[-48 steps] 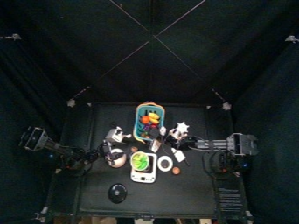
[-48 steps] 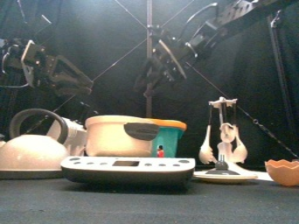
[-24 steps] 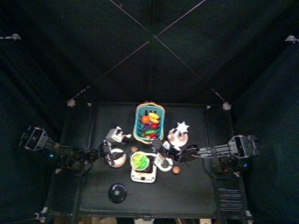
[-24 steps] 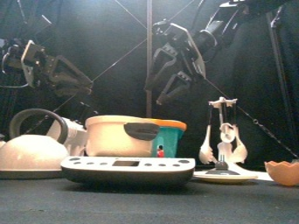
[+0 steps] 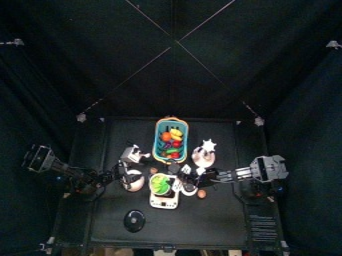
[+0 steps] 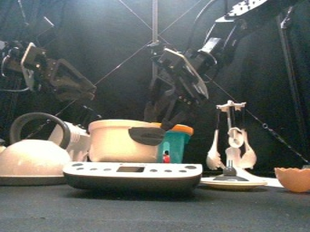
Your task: Grab pot
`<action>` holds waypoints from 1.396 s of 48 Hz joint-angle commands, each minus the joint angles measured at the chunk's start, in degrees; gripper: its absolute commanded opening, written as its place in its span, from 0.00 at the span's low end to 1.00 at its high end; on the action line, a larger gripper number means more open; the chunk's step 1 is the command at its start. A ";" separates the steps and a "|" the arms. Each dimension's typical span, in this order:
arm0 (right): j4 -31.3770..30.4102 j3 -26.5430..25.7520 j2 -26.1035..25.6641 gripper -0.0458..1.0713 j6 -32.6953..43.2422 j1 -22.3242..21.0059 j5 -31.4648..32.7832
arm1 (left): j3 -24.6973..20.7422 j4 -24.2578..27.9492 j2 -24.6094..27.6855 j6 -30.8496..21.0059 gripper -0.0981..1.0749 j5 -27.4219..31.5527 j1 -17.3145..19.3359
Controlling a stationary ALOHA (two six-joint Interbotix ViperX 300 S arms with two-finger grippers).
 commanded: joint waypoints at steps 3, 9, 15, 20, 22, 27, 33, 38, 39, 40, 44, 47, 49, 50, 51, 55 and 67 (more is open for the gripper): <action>-0.18 -1.93 0.26 0.87 0.00 -0.09 0.00 | -0.97 0.09 -0.09 0.00 0.82 0.09 -0.09; -0.26 -2.11 1.58 0.87 0.00 -0.18 0.00 | -0.97 0.09 -0.09 0.00 0.82 0.18 -0.09; -0.35 -2.11 2.55 0.83 0.00 -0.18 0.00 | -0.97 0.09 -0.09 0.00 0.82 0.26 -0.09; -0.70 -2.11 2.81 0.78 0.00 -0.18 0.00 | -0.88 0.09 -0.09 0.00 0.82 0.44 -0.09; -0.70 -2.11 2.81 0.76 0.00 -0.18 0.00 | -0.88 0.09 -0.09 0.00 0.82 0.44 -0.09; -0.70 -2.11 2.90 0.71 0.00 -0.09 0.00 | -0.88 0.09 -0.09 0.00 0.82 0.53 -0.09; -0.70 -2.11 2.99 0.66 0.00 -0.18 0.00 | -0.88 0.09 -0.09 0.00 0.82 0.53 -0.09; -0.62 -2.11 2.90 0.60 0.00 -0.09 0.00 | -0.79 0.09 -0.09 0.00 0.82 0.70 -0.09; -0.53 -2.11 2.90 0.58 0.00 -0.18 0.00 | -0.79 0.09 -0.09 0.00 0.82 0.79 -0.09; -0.53 -2.11 2.81 0.57 0.00 -0.18 0.00 | -0.88 0.09 -0.09 0.00 0.82 0.88 -0.09; -0.62 -2.11 2.46 0.52 -0.09 -0.09 0.00 | -0.88 0.09 -0.09 0.00 0.82 1.05 -0.09; -0.70 -2.20 1.85 0.49 -0.09 -0.09 0.00 | -0.88 0.09 -0.09 0.00 0.82 1.23 -0.09; -0.70 -2.20 1.41 0.48 -0.09 -0.18 0.00 | -0.97 0.09 -0.09 0.00 0.82 1.23 -0.09; -0.70 -2.20 1.14 0.48 -0.09 -0.09 0.00 | -0.97 0.09 -0.09 0.00 0.82 1.23 -0.09; -0.70 -2.20 0.97 0.47 -0.09 -0.09 0.00 | -0.97 0.09 -0.18 0.00 0.82 1.23 -0.09; -0.79 -2.11 0.09 0.47 -0.09 -0.09 0.00 | -0.97 0.09 -0.09 0.00 0.82 1.23 -0.09; -0.70 -1.93 -2.02 0.47 -0.18 0.18 -0.18 | -1.05 0.09 -0.09 0.00 0.82 1.41 -0.09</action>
